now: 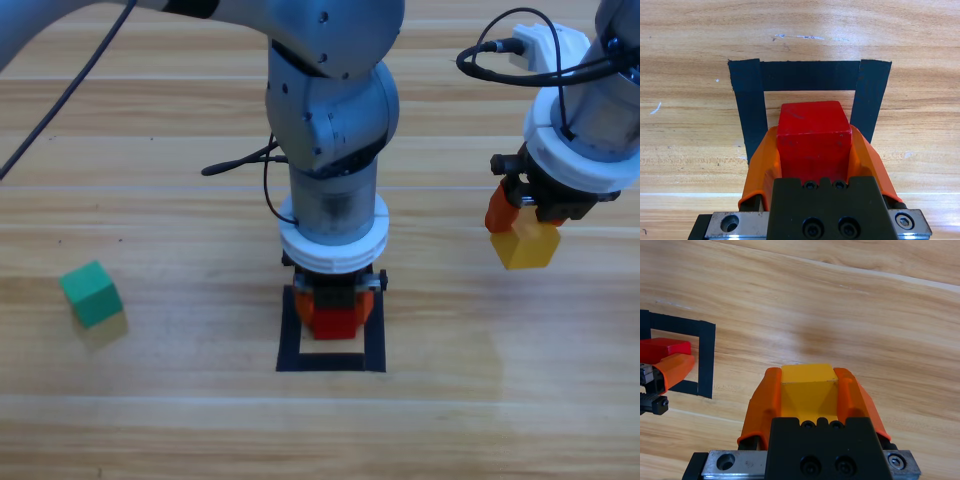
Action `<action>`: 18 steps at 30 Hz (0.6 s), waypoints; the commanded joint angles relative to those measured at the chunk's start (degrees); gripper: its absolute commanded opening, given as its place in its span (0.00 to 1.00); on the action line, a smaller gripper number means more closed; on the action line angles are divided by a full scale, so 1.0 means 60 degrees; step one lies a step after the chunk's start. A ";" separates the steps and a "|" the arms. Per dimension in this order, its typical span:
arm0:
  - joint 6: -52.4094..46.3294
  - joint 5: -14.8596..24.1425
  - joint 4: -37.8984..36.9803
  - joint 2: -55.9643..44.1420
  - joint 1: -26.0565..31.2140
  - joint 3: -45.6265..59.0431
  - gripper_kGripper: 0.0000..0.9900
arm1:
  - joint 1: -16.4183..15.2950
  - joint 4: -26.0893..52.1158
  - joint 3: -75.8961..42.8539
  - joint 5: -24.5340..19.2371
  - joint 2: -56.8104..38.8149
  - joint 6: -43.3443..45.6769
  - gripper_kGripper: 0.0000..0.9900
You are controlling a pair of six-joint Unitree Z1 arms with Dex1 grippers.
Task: Stack the blocks in the rectangular block: red at the bottom, yellow in the middle, green on top
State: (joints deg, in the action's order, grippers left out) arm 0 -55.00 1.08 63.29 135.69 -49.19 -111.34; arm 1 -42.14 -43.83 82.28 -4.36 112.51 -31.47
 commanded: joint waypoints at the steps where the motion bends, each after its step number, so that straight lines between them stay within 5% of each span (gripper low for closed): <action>1: -0.0135 -0.0048 -0.0118 0.0544 -0.0282 0.0231 0.10 | -0.0331 0.0229 -0.0282 -0.0196 0.0672 -0.0059 0.35; 7: -0.0121 -0.0048 -0.0147 0.0588 -0.0312 0.0231 0.15 | -0.0331 0.0288 -0.0311 -0.0196 0.0672 -0.0059 0.35; 9: -0.0091 -0.0048 -0.0235 0.0588 -0.0326 0.0201 0.42 | -0.0331 0.0288 -0.0311 -0.0196 0.0672 -0.0059 0.35; 11: -0.0121 -0.0048 -0.0235 0.0514 -0.0356 0.0187 0.95 | -0.0331 0.0288 -0.0311 -0.0196 0.0687 -0.0059 0.34; 18: -0.0062 0.0010 -0.0221 0.0295 -0.0341 0.0216 1.00 | -0.0360 0.0288 -0.0311 -0.0196 0.0672 -0.0059 0.35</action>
State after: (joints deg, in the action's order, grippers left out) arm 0 -55.14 1.08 62.23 135.78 -50.39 -111.33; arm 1 -42.14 -43.61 82.02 -4.37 114.17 -31.47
